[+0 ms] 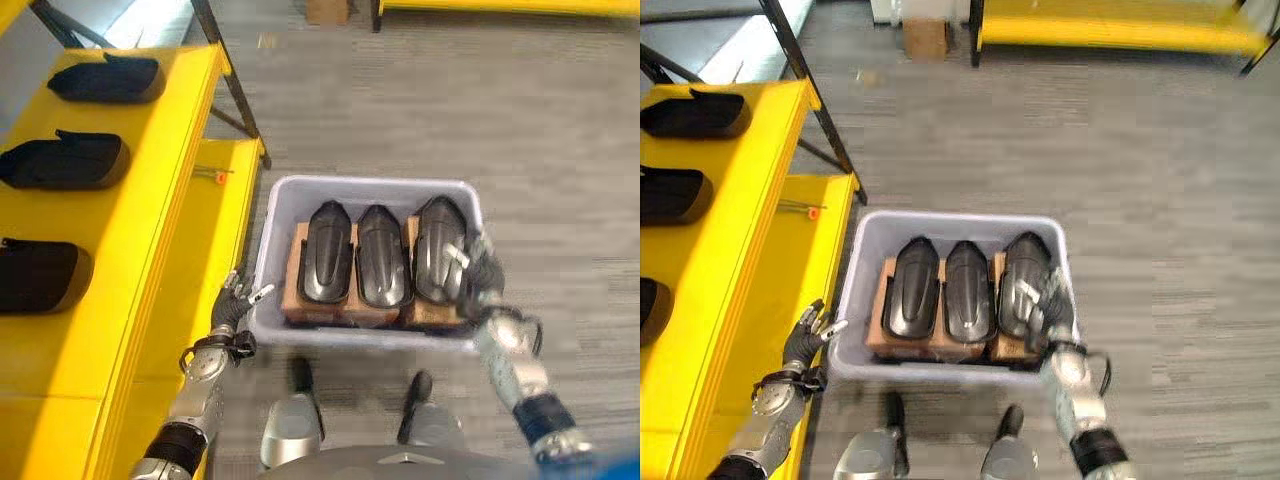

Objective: Move parts from the plastic box to the shelf.

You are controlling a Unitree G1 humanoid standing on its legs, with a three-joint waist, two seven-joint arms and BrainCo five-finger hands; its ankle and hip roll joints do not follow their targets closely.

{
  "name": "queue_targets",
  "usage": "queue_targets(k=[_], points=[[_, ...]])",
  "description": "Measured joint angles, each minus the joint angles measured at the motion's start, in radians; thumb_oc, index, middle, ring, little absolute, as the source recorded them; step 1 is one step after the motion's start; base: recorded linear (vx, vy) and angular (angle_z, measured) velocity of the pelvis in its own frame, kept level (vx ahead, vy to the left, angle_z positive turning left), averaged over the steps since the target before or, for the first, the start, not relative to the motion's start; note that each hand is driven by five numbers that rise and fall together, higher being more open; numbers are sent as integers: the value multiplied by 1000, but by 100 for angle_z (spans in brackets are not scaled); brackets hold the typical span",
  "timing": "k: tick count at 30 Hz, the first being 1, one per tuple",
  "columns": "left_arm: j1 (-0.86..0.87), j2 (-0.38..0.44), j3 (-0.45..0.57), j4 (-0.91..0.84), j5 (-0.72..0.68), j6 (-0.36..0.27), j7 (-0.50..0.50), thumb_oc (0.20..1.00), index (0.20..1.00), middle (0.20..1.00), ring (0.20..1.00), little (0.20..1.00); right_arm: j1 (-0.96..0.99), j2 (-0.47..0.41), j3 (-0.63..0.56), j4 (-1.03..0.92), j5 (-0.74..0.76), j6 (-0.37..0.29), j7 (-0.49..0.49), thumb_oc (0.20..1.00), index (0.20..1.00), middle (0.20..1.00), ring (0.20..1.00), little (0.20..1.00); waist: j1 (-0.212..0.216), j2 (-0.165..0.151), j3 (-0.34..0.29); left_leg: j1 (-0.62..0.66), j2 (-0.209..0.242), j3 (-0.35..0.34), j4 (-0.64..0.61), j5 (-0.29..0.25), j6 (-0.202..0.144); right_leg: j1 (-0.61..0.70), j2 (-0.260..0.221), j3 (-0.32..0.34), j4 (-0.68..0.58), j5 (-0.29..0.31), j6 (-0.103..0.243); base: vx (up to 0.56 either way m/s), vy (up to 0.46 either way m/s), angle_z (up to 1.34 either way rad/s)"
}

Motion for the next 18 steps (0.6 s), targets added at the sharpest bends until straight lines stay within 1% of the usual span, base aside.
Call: queue_targets(k=[1,2,3,5,6,9,10,11,13,15,18], points=[[3,-23,2,0,-42,-3,2,1000,1000,1000,1000,1000,-41,-27,-7,-55,1,4,-19,1000,1000,1000,1000,1000,-2,15,5,2,14,0,-1,4,-6,8,15,1,-20,5,-9,3,-6,-22],[-15,-33,5,0,-70,-6,4,1000,1000,1000,1000,1000,-119,-59,-9,-128,-3,4,-39,1000,1000,1000,1000,1000,-2,19,16,0,23,1,0,5,-7,7,27,5,-38,12,-15,10,-4,-22],[-43,-37,4,0,-76,-6,7,1000,1000,1000,1000,1000,-215,-74,-13,-158,-6,3,-58,1000,1000,1000,1000,1000,-6,21,31,-1,32,3,4,9,-13,6,37,8,-41,17,-21,-22,12,-18],[-78,-42,-5,-1,-76,-6,10,1000,1000,1000,1000,1000,-309,-77,-23,-166,-30,9,-98,1000,1000,1000,1000,1000,-1,21,33,-6,38,2,6,11,-18,0,44,7,-34,12,-28,-37,23,-4],[-102,-42,-14,-2,-75,-12,10,1000,1000,1000,1000,1000,-358,-77,-20,-162,-32,32,-134,1000,1000,1000,1000,1000,-1,21,33,-23,40,2,12,11,-19,-30,41,11,-4,-3,-27,0,0,0],[-119,-47,-18,1,-76,-12,9,1000,1000,1000,1000,1000,-359,-66,-21,-126,-35,77,-203,1000,1000,1000,1000,1000,5,19,40,-44,33,3,14,13,-19,-63,32,13,24,-5,-30,-21,29,-1],[-120,-46,-20,1,-76,-16,9,1000,1000,1000,1000,1000,-324,-51,-21,-75,-40,112,-245,1000,1000,1000,1000,1000,4,19,55,-43,25,6,14,10,-15,-69,25,13,34,-10,-28,-23,59,-5],[-120,-46,-20,0,-76,-19,10,1000,1000,1000,1000,1000,-310,-41,-21,-49,-40,126,-261,1000,1000,1000,1000,1000,4,20,69,-43,21,14,14,9,-12,-79,21,19,44,-12,-29,-13,57,-10],[-122,-46,-22,1,-76,-20,11,1000,1000,1000,1000,1000,-292,-34,-21,-16,-40,151,-280,1000,1000,1000,1000,1000,0,26,100,-43,12,29,14,5,-7,-94,10,35,53,-12,-28,-6,36,-16],[-126,-46,-25,1,-76,-20,17,1000,1000,1000,1000,1000,-268,-33,-21,3,-40,177,-295,1000,1000,1000,1000,1000,-12,34,134,-43,1,32,14,3,-4,-96,1,39,55,-10,-25,-6,15,-4],[-149,-46,-31,0,-77,-21,33,1000,1000,1000,1000,1000,-249,-31,-21,9,-40,185,-303,1000,1000,1000,1000,1000,-24,36,138,-43,0,33,13,3,-4,-97,1,41,55,-11,-24,0,0,0]])
